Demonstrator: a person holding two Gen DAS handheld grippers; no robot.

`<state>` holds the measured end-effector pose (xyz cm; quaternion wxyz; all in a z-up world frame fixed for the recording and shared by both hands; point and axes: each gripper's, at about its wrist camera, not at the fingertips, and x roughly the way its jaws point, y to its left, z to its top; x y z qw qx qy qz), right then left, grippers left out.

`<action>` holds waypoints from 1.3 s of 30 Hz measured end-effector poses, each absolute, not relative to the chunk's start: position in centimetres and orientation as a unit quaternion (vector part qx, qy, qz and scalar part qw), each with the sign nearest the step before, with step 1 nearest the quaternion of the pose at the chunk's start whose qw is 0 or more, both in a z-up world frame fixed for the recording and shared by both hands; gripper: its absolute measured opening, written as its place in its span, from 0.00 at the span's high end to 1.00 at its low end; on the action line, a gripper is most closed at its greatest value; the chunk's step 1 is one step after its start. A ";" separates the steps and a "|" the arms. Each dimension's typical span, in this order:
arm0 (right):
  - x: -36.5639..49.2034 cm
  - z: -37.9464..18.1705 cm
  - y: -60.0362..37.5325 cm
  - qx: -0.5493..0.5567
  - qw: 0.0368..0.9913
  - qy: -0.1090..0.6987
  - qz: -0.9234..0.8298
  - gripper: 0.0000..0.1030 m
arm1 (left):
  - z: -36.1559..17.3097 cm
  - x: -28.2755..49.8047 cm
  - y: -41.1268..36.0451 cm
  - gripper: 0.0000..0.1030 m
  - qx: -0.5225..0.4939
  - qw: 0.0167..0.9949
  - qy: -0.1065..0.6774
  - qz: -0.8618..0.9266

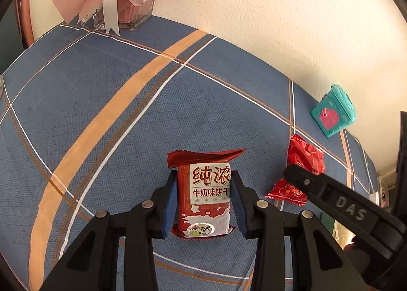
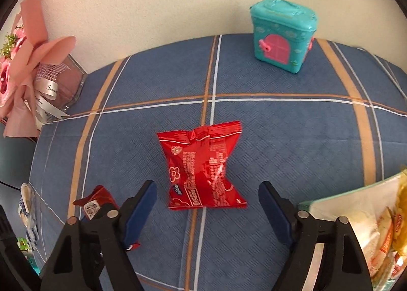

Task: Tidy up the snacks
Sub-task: 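Lift and carry the milk-biscuit box and candy pack over the tray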

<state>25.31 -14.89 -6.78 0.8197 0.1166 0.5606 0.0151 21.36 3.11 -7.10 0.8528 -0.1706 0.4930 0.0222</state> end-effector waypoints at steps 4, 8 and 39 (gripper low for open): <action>25.8 -7.3 -14.5 0.120 0.817 0.563 0.016 0.27 | -6.9 21.3 3.2 0.61 -0.173 0.853 0.491 0.019; 26.0 -7.6 -14.3 0.122 0.817 0.564 0.016 0.41 | -7.0 21.3 3.3 0.61 -0.178 0.851 0.493 0.018; 14.1 -1.3 -16.5 0.130 0.837 0.530 0.041 0.53 | -1.8 15.6 -0.9 0.61 -0.111 0.858 0.501 -0.008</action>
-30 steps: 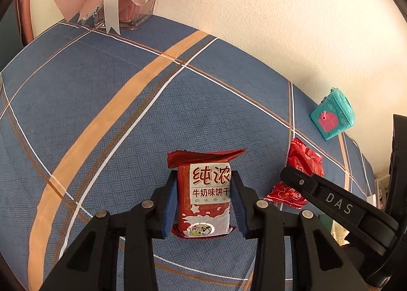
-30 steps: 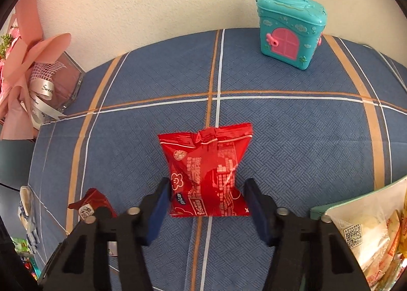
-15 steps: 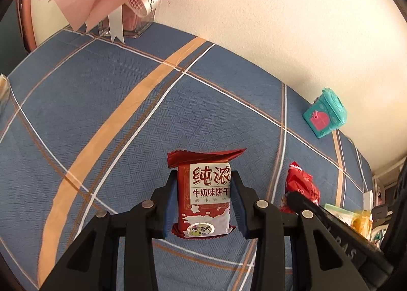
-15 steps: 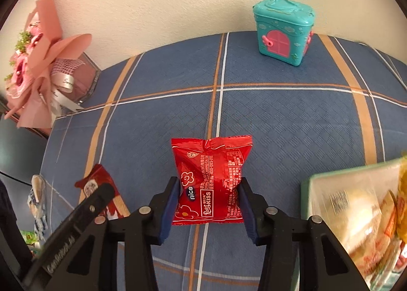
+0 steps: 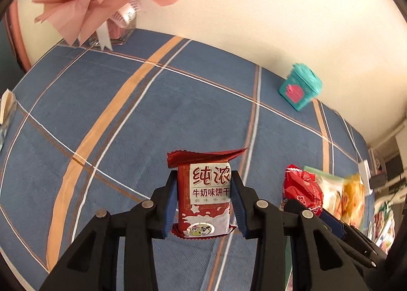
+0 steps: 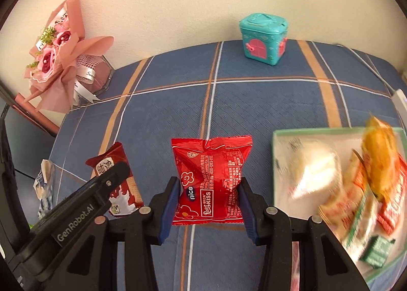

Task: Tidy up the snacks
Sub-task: 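Lift and carry the milk-biscuit box and candy pack over the tray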

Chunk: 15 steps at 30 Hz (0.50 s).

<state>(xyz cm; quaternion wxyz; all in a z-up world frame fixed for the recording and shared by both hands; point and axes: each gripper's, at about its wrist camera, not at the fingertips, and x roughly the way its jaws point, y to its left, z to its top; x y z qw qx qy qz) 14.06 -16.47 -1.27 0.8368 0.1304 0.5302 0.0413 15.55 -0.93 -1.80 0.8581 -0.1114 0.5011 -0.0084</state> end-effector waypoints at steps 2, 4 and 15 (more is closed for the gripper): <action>13.3 -1.0 -16.8 0.131 0.837 0.529 0.036 0.53 | -1.5 15.0 -1.4 0.61 -0.105 0.858 0.502 -0.011; 12.4 -0.8 -17.2 0.137 0.838 0.527 0.035 0.53 | -1.2 14.6 -1.7 0.61 -0.108 0.858 0.502 -0.016; 8.0 0.5 -19.8 0.160 0.848 0.504 0.024 0.53 | 1.4 11.3 -3.5 0.61 -0.088 0.869 0.485 -0.026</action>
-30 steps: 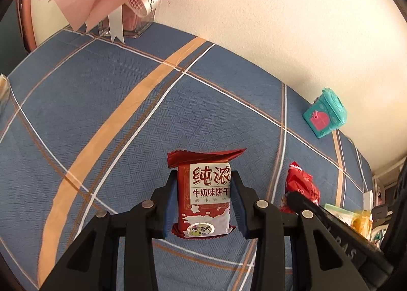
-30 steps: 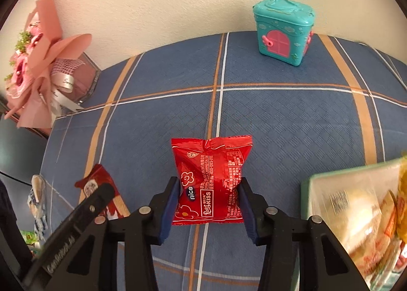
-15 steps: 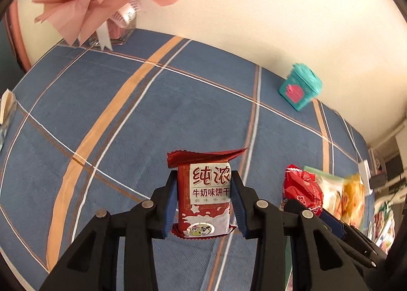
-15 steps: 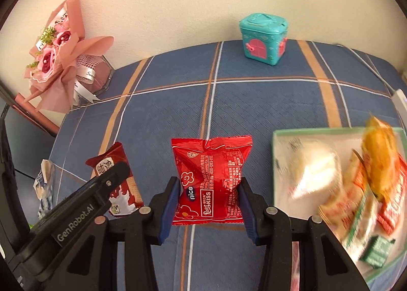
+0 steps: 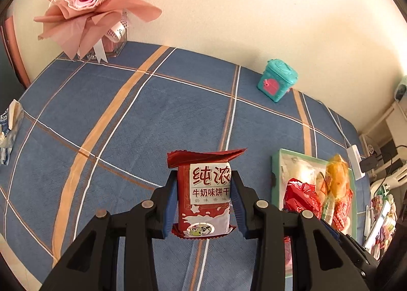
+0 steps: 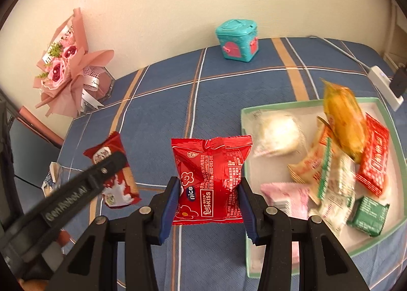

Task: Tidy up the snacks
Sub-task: 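Lift and carry the milk-biscuit box and candy pack over the tray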

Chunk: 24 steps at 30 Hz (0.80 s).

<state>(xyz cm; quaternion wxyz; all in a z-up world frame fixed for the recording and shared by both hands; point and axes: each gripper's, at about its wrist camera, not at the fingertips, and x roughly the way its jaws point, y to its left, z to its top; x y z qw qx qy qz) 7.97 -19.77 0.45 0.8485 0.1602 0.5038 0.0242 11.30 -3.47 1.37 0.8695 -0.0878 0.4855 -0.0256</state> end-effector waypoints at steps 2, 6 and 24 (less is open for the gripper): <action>7.2 0.7 -20.4 0.166 0.850 0.499 0.020 0.53 | 1.7 10.6 -3.9 0.61 -0.084 0.871 0.483 -0.029; 6.0 1.1 -21.5 0.180 0.853 0.490 0.017 0.53 | 2.4 9.3 -5.0 0.61 -0.078 0.875 0.477 -0.041; 2.6 2.9 -30.7 0.233 0.854 0.462 -0.055 0.53 | 3.6 6.8 -12.4 0.61 -0.039 0.872 0.473 -0.123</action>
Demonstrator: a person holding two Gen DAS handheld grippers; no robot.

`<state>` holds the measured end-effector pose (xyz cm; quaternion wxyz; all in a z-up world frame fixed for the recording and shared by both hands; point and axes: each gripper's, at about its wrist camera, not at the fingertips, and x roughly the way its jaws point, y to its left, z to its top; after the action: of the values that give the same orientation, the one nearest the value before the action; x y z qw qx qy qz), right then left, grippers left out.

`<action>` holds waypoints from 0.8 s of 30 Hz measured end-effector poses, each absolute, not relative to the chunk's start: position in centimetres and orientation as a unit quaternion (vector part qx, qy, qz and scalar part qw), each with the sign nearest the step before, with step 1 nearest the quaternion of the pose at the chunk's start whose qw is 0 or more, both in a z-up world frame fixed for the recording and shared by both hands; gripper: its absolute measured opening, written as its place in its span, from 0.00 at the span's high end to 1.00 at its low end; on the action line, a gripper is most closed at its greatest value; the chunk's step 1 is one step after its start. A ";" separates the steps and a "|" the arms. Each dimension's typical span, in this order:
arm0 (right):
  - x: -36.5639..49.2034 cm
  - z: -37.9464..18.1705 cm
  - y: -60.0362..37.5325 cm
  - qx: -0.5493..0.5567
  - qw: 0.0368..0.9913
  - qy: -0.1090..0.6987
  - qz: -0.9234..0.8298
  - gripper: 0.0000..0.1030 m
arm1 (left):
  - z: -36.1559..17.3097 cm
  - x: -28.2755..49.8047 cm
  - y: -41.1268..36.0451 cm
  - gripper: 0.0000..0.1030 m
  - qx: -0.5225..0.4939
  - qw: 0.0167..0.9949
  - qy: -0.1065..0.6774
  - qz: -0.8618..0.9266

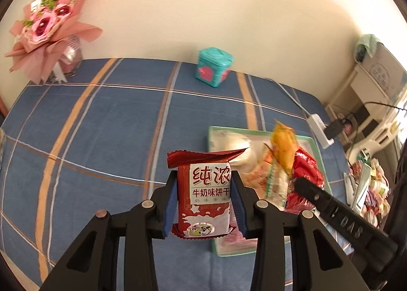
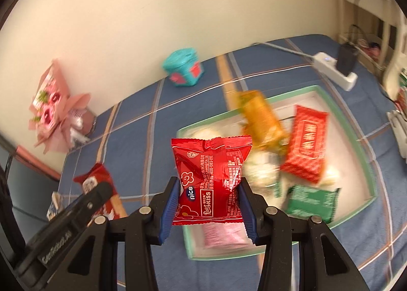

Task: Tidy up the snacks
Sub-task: 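Lift and carry the milk-biscuit box and candy pack over the tray, then lower both packs into the tray and open both grippers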

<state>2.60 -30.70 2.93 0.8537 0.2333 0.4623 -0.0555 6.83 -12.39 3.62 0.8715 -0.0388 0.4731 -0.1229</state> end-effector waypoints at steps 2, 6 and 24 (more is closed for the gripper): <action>2.1 2.9 -32.3 0.247 0.851 0.459 -0.072 0.53 | 3.5 6.6 -13.5 0.61 -0.029 0.870 0.474 -0.132; 1.5 2.8 -35.2 0.272 0.844 0.452 -0.097 0.53 | 3.4 6.1 -15.5 0.61 -0.015 0.867 0.475 -0.148; 0.1 1.0 -40.0 0.307 0.822 0.459 -0.136 0.52 | 0.4 5.8 -20.7 0.61 0.000 0.840 0.507 -0.193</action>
<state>0.13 -40.02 1.03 0.8223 0.3073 0.4592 -0.1360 5.80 -20.72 0.43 0.8403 -0.0001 0.5066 -0.1929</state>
